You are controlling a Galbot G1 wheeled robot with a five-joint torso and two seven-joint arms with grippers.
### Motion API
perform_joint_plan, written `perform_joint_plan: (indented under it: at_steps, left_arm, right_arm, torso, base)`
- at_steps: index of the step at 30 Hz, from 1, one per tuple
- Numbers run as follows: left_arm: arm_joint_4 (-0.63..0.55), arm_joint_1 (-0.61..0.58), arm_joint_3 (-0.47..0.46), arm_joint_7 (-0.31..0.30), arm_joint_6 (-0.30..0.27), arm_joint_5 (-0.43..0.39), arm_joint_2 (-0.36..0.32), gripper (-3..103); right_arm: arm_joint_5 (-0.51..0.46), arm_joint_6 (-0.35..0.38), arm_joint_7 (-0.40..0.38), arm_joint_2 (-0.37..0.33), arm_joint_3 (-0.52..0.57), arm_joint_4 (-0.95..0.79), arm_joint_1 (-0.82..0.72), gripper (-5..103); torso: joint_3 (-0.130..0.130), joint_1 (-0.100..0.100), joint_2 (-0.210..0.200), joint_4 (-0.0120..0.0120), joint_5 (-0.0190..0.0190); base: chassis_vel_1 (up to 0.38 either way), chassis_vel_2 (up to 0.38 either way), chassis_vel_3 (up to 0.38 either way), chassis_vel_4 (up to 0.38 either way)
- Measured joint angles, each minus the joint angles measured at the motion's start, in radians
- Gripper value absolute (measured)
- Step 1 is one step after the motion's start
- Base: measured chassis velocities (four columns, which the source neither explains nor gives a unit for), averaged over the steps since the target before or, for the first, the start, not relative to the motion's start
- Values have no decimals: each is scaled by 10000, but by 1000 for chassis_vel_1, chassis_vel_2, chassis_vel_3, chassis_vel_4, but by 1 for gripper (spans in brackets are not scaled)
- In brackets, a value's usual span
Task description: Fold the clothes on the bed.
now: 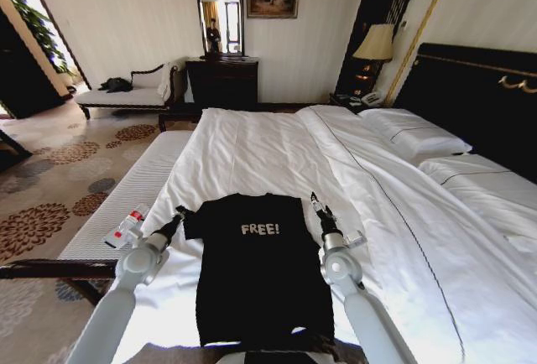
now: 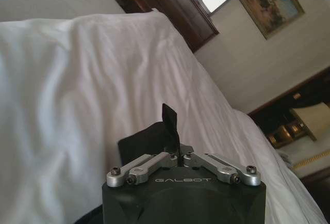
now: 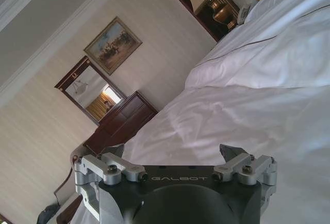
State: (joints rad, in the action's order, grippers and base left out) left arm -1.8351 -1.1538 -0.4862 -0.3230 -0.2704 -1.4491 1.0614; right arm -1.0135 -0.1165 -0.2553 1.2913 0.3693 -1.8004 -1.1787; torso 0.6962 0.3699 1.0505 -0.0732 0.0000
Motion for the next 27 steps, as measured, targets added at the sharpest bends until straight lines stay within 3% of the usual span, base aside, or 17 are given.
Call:
perform_joint_plan:
  at_steps: [2, 11, 27]
  left_arm:
    - [-31, 357, 629, -47, -8, 277, -70, 0]
    - [325, 860, 1762, -76, -67, 894, 30, 0]
    - [582, 1134, 2704, 236, -85, 722, 39, 0]
  right_arm:
    - [20, 0, -14, 24, -43, 35, 33, 100]
    - [23, -1, -28, -4, -28, 146, 82, 100]
    - [42, 9, -51, 160, -256, 416, 357, 100]
  torso:
    - [0, 0, 0, -1, 2]
    - [1, 0, 0, 0, 0]
    - [0, 1, -1, 0, 0]
  base:
    - [0, 0, 0, 0]
    - [0, 0, 0, 0]
    - [0, 0, 0, 0]
